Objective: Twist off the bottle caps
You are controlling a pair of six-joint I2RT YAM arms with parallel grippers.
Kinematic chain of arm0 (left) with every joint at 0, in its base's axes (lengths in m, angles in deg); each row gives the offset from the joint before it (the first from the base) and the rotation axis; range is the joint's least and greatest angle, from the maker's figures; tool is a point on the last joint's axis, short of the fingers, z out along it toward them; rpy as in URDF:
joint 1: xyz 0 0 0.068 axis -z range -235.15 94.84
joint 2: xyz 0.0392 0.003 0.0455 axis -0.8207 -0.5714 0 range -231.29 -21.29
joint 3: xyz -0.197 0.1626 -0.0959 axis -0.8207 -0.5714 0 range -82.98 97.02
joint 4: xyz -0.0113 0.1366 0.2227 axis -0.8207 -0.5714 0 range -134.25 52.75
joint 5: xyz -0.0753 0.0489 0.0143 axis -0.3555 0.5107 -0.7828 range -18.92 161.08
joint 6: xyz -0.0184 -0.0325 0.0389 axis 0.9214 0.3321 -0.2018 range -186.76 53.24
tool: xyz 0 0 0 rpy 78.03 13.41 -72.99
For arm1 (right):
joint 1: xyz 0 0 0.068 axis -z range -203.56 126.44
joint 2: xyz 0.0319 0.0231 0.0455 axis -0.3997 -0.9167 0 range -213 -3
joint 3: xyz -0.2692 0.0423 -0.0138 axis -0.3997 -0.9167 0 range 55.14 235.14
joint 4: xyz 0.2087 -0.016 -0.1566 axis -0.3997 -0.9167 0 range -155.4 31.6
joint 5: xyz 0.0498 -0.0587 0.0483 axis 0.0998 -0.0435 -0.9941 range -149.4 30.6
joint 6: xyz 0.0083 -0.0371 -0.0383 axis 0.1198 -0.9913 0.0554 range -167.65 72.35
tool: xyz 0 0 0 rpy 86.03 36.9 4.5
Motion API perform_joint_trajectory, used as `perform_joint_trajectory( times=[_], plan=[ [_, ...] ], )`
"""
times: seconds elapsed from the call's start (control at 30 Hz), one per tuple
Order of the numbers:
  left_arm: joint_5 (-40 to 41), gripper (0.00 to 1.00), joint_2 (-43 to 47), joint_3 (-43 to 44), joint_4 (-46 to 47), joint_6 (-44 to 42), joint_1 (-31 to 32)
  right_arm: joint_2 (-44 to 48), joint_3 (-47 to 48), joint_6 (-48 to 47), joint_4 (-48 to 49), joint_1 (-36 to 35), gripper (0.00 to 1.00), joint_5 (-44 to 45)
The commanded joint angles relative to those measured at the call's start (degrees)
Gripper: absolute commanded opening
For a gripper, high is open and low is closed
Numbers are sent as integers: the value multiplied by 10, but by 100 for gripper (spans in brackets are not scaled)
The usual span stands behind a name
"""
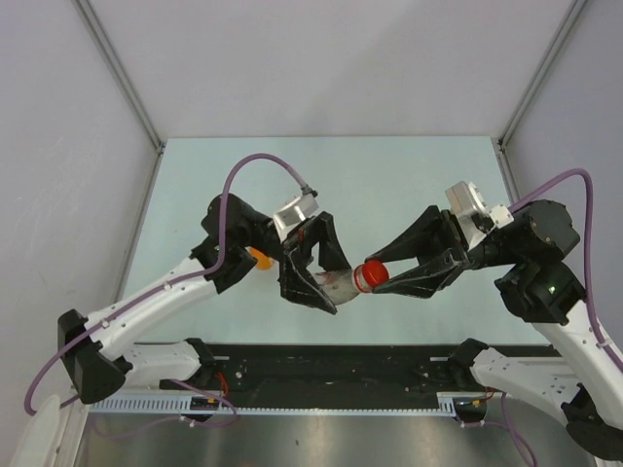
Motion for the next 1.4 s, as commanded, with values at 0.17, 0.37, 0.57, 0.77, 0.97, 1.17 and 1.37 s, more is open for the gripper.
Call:
perform_joint_trajectory(
  times=[0.17,0.37,0.57,0.77,0.97,1.17,1.37],
  plan=[
    [-48,0,-25,31,231,131,-2,7,6,-25,-51,15,0,-75],
    [-22,0,-10,57,3,-49,-4,22,6,-13,-40,38,0,-36],
    [7,0,12,61,-135,-158,-23,54,6,-12,-37,65,0,99],
    [41,0,46,24,-173,-192,-58,65,6,-12,-34,78,0,222],
    [118,0,83,5,-203,-210,-81,38,30,-18,-92,79,0,519],
    [245,2,101,7,-245,-238,-81,-76,41,4,-156,86,0,833],
    [371,2,115,8,-272,-246,-81,-174,41,60,-156,158,0,888]
  ],
)
